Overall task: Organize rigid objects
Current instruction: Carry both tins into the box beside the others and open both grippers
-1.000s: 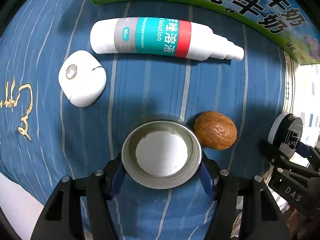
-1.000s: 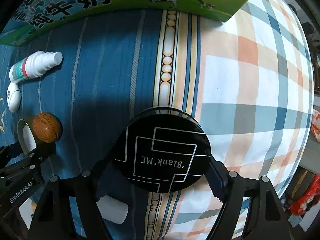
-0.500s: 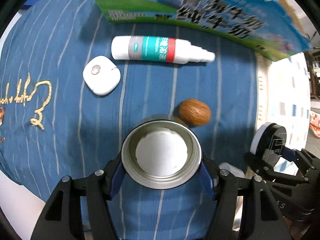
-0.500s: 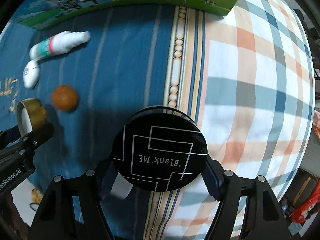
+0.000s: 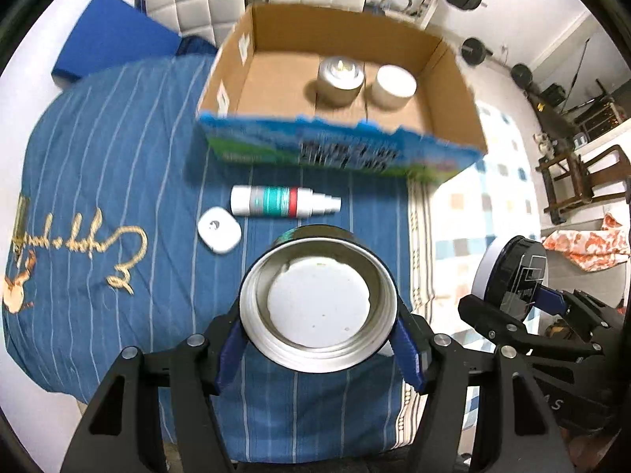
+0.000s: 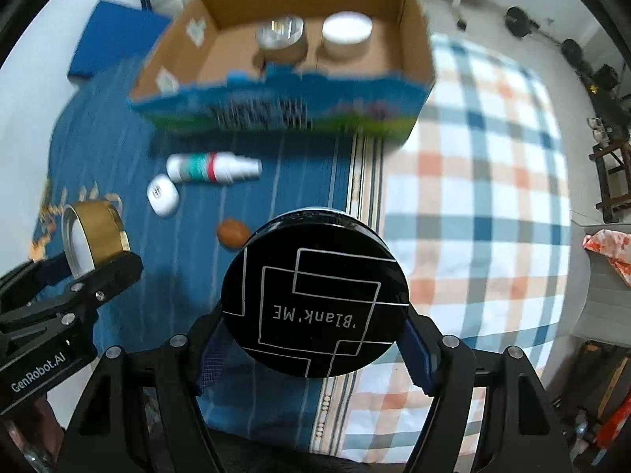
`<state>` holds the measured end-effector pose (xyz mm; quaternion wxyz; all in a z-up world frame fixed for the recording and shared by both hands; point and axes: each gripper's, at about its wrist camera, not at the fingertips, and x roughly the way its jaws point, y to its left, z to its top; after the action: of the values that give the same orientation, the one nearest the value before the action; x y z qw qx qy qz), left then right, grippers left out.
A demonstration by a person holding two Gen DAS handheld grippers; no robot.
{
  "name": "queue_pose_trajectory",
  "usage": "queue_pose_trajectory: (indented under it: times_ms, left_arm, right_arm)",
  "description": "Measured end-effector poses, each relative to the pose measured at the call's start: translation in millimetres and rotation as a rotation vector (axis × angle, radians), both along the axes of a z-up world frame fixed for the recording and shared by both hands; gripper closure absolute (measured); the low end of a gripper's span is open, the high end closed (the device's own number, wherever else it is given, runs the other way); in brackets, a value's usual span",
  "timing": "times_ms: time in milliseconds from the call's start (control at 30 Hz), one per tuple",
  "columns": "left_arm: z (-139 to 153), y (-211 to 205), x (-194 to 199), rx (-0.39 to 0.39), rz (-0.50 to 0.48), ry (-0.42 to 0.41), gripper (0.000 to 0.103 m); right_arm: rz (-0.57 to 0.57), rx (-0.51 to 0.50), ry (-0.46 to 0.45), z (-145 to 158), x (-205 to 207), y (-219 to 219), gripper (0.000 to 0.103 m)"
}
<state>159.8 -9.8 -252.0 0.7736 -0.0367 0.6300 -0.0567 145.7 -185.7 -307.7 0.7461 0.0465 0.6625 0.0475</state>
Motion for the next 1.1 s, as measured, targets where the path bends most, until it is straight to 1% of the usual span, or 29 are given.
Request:
queue_pose_trajectory:
  times_ms: [100, 167, 367, 400, 500, 600, 667, 800, 900, 1033, 1100]
  left_arm:
    - [9.4, 1.3, 5.4, -0.016, 0.001, -0.034, 0.041]
    - [23.2, 1.4, 8.3, -0.024, -0.004, -0.056, 0.041]
    - [36.1, 1.2, 21.8, -0.055, -0.022, -0.092, 0.041]
    - [37.2, 1.6, 25.4, -0.059, -0.022, -0.094, 0.041]
    - [41.2, 2.9, 44.8, -0.08, -0.017, -0.103, 0.041]
    - [44.2, 4.0, 72.5, -0.092, -0.015, -0.111, 0.041]
    - [43.3, 5.7, 95.4, -0.076, -0.013, -0.122, 0.041]
    - [25.0, 12.2, 154.3, -0.053, 0.004, -0.085, 0.041]
    - [0.0, 15.4, 203.6, -0.035, 0.014, -0.026, 0.041]
    - [-46.8, 16.4, 261.5, -0.017, 0.018, 0.079, 0.041]
    - [-71.5, 16.3, 287.2, 0.0, 0.024, 0.123, 0.041]
  right_arm:
    - [-0.026, 0.009, -0.048, 19.4, 0.2, -1.9, 0.027]
    - [-0.04, 0.018, -0.072, 24.9, 6.3, -0.4, 0.027]
    - [-0.061, 0.036, -0.115, 46.6, 11.6, 1.4, 0.027]
    - [-0.064, 0.037, -0.12, 45.1, 13.0, 3.5, 0.027]
    - [-0.078, 0.068, -0.12, 44.6, 25.4, 2.4, 0.027]
    - [-0.078, 0.069, -0.138, 45.7, 45.0, 3.0, 0.027]
    - [-0.086, 0.085, -0.137, 42.5, 65.0, 1.4, 0.027]
    - [-0.09, 0.077, -0.132, 26.3, 110.8, -1.4, 0.027]
    - [-0.097, 0.063, -0.09, -0.7, 154.5, -5.5, 0.027]
    - [-0.108, 0.026, 0.005, -53.5, 212.9, -9.8, 0.027]
    - [-0.111, 0.012, 0.058, -77.5, 233.0, -11.2, 0.027]
